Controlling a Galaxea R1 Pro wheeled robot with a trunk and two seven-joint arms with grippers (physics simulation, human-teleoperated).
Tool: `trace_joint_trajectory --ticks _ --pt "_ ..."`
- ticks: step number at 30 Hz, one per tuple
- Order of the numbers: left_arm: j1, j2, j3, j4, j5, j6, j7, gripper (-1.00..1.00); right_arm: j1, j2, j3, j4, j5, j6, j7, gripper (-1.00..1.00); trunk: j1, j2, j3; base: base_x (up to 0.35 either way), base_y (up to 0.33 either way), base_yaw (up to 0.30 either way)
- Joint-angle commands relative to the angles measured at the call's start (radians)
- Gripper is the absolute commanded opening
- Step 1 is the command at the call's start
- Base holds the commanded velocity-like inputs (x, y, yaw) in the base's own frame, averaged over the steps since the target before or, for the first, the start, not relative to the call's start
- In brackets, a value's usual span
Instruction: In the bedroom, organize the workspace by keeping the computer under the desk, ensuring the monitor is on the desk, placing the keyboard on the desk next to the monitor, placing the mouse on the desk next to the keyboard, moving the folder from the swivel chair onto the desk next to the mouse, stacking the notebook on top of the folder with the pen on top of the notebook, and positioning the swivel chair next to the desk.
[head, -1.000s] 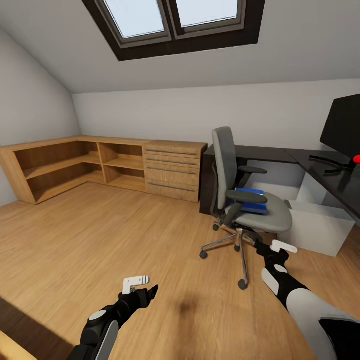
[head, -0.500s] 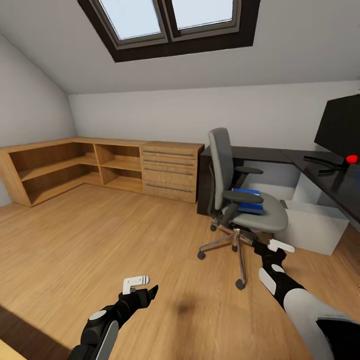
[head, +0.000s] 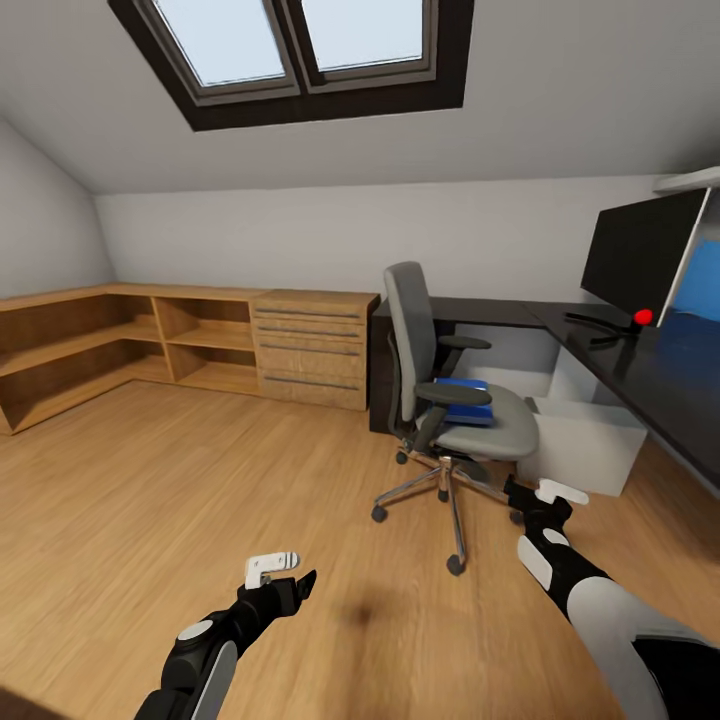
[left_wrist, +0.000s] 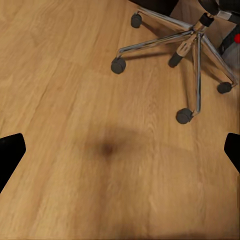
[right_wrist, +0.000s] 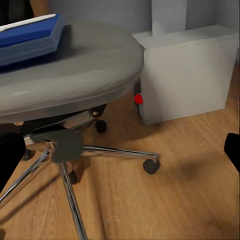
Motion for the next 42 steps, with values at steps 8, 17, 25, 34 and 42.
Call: trace_joint_trajectory --ticks 8,17,25,34,42 --pt "0.000 0.000 0.002 -0.002 0.003 0.006 -0.002 1.00 -0.001 0.000 -0.002 0.001 -0.002 -0.003 -0.001 1.00 0.000 0.000 0.006 0.000 0.000 -0.249" --pt "0.000 0.001 0.002 -0.002 0.004 0.006 -0.002 1.00 -0.001 0.001 -0.001 0.001 -0.002 -0.003 -0.001 1.00 0.000 0.000 0.012 0.000 0.000 -0.275" --pt "0.000 0.001 0.002 -0.002 0.004 0.006 -0.002 1.00 -0.001 0.002 -0.001 0.003 -0.002 -0.003 -0.001 1.00 0.000 0.000 0.013 0.000 0.000 -0.293" --pt "0.000 0.001 0.003 -0.003 0.003 0.006 -0.002 1.00 -0.001 0.003 0.000 0.004 -0.002 -0.003 -0.001 1.00 0.000 0.000 0.010 0.000 0.000 -0.280" --pt "0.000 0.001 0.002 -0.003 0.003 0.006 -0.002 1.00 -0.001 0.005 0.001 0.005 -0.001 -0.003 -0.001 1.00 0.000 0.000 0.004 0.000 0.000 -0.124"
